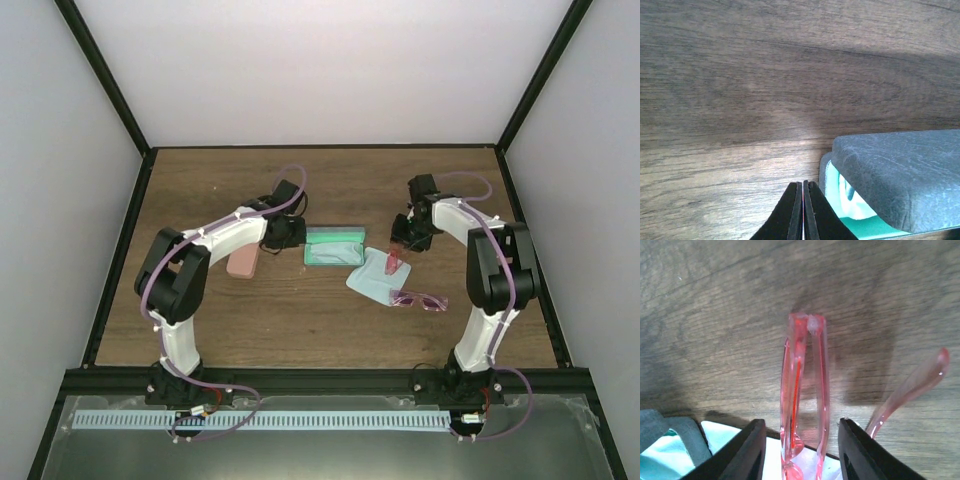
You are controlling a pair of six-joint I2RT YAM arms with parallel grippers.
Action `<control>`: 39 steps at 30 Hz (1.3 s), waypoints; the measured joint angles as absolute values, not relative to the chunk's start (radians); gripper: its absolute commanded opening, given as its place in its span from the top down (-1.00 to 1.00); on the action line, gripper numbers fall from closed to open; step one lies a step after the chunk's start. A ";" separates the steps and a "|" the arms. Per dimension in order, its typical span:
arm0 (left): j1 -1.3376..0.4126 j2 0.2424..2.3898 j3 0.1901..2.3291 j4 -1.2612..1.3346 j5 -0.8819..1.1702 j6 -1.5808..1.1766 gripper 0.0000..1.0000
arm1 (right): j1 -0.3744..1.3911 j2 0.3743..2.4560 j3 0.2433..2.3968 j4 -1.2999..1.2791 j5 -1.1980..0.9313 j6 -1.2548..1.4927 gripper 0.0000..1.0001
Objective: Organize the sunglasses
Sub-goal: Place the sunglasses at the center of the board, then pick up the sunglasses from the center of the board.
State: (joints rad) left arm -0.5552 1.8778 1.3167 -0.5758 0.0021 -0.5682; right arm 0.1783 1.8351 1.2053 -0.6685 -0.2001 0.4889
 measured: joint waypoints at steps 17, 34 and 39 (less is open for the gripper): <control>-0.555 1.878 1.324 -0.581 0.039 -0.547 0.92 | 0.178 1.689 1.180 -0.695 -0.100 0.527 -0.70; -0.543 1.878 1.346 -0.589 0.054 -0.520 0.92 | 0.178 1.794 1.121 -0.665 -0.170 0.548 -0.50; -0.540 1.878 1.346 -0.594 0.054 -0.519 0.91 | 0.178 1.810 1.137 -0.650 -0.180 0.542 -0.12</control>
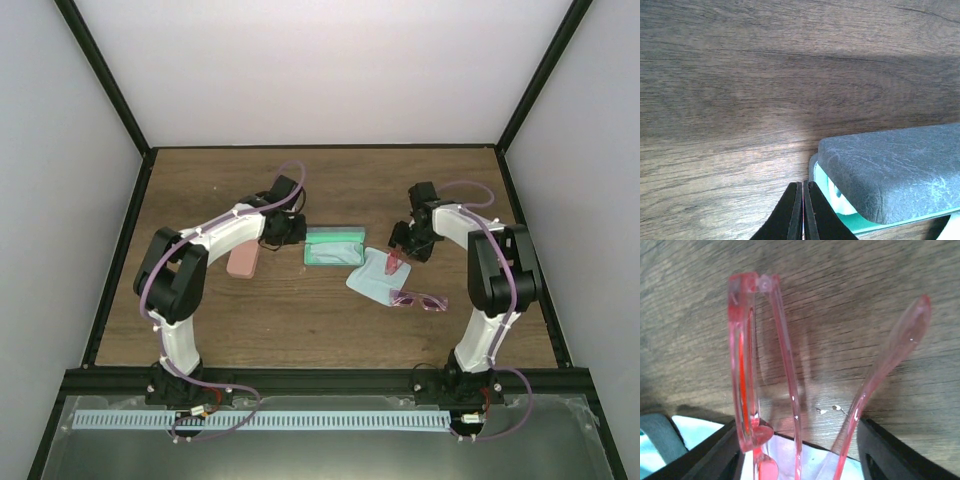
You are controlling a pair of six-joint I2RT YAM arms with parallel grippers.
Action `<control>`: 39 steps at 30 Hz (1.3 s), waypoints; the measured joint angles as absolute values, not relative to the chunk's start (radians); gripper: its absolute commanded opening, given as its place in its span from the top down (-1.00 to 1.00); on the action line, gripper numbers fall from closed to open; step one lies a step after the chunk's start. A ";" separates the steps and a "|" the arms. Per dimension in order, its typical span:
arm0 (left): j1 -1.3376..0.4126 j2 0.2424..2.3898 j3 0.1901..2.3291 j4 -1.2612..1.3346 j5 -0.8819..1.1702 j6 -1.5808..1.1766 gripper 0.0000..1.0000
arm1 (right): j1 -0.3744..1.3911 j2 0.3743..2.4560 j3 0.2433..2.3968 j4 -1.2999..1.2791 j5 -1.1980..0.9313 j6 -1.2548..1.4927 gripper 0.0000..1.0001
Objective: Organize the sunglasses
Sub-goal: Pick up the sunglasses from the center of the board.
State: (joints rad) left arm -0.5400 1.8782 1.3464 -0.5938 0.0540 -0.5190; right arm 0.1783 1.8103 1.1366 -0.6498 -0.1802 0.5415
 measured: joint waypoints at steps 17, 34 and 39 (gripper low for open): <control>-0.506 1.880 1.352 -0.607 0.057 -0.512 0.92 | 0.178 1.839 1.172 -0.638 -0.192 0.534 0.49; -0.452 1.900 1.406 -0.605 0.076 -0.503 0.91 | 0.178 1.785 1.201 -0.630 -0.271 0.583 0.46; -0.445 1.971 1.451 -0.565 0.080 -0.524 0.92 | 0.179 1.707 1.166 -0.560 -0.364 0.665 0.45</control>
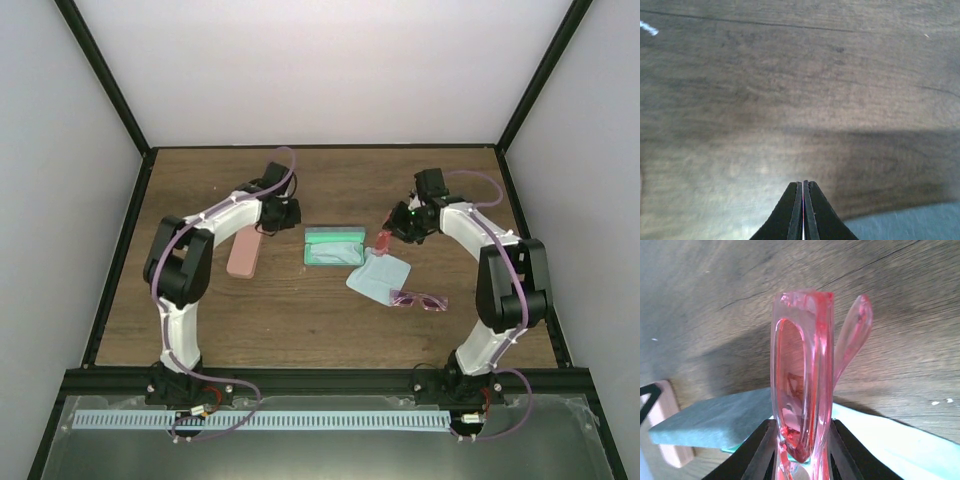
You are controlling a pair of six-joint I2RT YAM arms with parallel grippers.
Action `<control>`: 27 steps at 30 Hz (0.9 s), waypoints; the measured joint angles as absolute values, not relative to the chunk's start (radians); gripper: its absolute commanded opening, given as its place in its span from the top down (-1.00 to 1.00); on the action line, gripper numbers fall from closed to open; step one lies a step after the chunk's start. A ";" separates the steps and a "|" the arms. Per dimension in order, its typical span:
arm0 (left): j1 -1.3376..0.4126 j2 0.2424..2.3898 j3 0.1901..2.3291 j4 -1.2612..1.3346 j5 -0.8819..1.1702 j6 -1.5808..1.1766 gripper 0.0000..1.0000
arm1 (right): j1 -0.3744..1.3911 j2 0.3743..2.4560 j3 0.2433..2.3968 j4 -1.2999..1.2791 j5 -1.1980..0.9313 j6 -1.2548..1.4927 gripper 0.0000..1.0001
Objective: Organize the sunglasses
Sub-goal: Pick up the sunglasses from the center of the board, then adjust the sunglasses case at the center of the board.
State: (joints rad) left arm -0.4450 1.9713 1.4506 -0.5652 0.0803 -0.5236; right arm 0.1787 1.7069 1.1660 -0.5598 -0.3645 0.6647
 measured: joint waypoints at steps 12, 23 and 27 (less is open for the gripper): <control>-0.435 2.173 1.639 -0.508 0.096 -0.525 0.92 | 0.216 1.629 1.075 -0.473 -0.410 0.778 0.45; -0.432 2.221 1.619 -0.355 0.292 -0.450 0.91 | 0.258 1.555 0.970 -0.440 -0.410 0.829 0.44; -0.433 2.207 1.540 -0.316 0.329 -0.446 0.91 | 0.286 1.540 0.926 -0.410 -0.411 0.852 0.45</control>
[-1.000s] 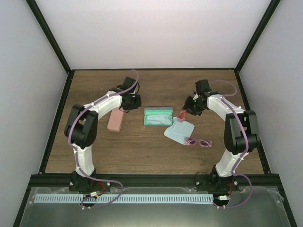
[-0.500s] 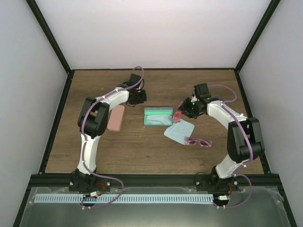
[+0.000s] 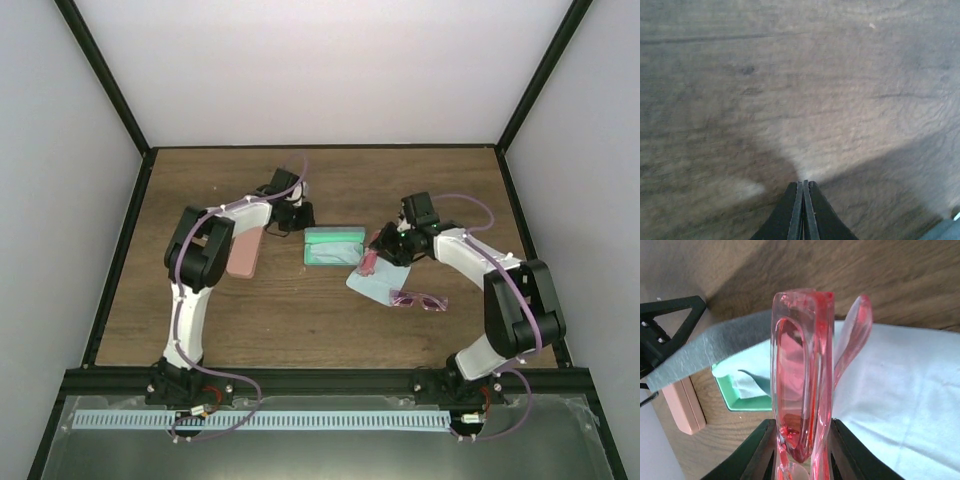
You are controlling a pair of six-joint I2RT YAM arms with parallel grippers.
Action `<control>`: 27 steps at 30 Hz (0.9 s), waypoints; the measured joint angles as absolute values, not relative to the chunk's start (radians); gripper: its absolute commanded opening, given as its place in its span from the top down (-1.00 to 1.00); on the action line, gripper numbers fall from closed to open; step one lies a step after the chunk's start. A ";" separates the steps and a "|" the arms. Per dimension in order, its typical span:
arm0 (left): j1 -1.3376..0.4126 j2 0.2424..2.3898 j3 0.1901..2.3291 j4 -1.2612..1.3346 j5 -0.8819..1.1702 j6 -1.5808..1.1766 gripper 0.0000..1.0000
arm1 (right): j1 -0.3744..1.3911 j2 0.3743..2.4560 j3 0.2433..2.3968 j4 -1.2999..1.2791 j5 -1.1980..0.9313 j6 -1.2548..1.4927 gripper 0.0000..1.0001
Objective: Organize the sunglasses
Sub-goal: Adjust the sunglasses case at the center of the board.
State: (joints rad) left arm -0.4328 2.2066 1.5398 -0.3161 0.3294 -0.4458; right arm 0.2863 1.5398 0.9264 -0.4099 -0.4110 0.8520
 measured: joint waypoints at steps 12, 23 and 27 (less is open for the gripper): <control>-0.461 2.071 1.298 -0.231 0.384 -0.445 0.91 | 0.423 1.565 0.893 -0.258 -0.393 0.978 0.43; -0.480 2.004 1.213 -0.229 0.403 -0.454 0.91 | 0.439 1.643 0.893 -0.150 -0.387 1.049 0.42; -0.480 1.985 1.206 -0.233 0.407 -0.456 0.92 | 0.441 1.674 0.893 -0.131 -0.385 1.058 0.42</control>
State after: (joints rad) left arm -0.4797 1.9846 1.2064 -0.2329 0.4072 -0.4564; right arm 0.4408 1.6741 0.8932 -0.1310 -0.3855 1.0580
